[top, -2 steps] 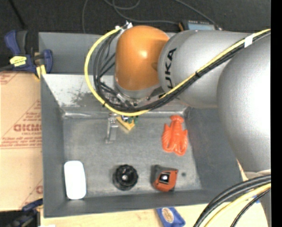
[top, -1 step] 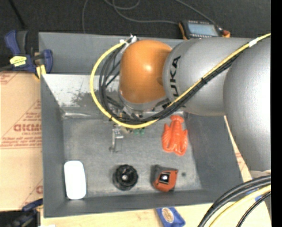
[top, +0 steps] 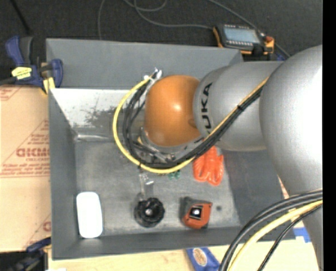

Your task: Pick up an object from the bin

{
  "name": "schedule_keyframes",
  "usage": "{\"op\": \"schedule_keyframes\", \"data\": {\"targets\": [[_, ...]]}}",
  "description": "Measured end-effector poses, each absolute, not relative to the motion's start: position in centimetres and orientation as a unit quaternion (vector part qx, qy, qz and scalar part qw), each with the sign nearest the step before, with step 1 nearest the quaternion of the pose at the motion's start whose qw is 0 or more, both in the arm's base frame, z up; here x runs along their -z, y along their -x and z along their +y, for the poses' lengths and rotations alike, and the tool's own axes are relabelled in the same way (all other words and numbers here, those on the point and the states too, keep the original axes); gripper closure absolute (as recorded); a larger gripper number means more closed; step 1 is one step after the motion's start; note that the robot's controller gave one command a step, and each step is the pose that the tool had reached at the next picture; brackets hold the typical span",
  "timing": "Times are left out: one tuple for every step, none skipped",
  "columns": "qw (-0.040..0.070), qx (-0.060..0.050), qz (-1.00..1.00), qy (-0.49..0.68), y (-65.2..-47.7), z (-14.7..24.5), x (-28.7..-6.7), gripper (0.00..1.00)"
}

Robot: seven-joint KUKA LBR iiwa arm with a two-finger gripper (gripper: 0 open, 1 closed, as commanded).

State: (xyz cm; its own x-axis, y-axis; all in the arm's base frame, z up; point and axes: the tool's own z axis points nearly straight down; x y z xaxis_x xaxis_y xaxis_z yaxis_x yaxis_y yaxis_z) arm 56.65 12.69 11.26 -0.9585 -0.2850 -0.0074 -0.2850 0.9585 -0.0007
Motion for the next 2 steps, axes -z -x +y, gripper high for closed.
{"op": "schedule_keyframes", "data": {"targets": [[-0.007,0.0,0.99,0.138,-55.2,11.5,-11.6,0.0],[0.003,0.0,0.981,0.194,-54.6,10.3,-14.6,0.0]]}}
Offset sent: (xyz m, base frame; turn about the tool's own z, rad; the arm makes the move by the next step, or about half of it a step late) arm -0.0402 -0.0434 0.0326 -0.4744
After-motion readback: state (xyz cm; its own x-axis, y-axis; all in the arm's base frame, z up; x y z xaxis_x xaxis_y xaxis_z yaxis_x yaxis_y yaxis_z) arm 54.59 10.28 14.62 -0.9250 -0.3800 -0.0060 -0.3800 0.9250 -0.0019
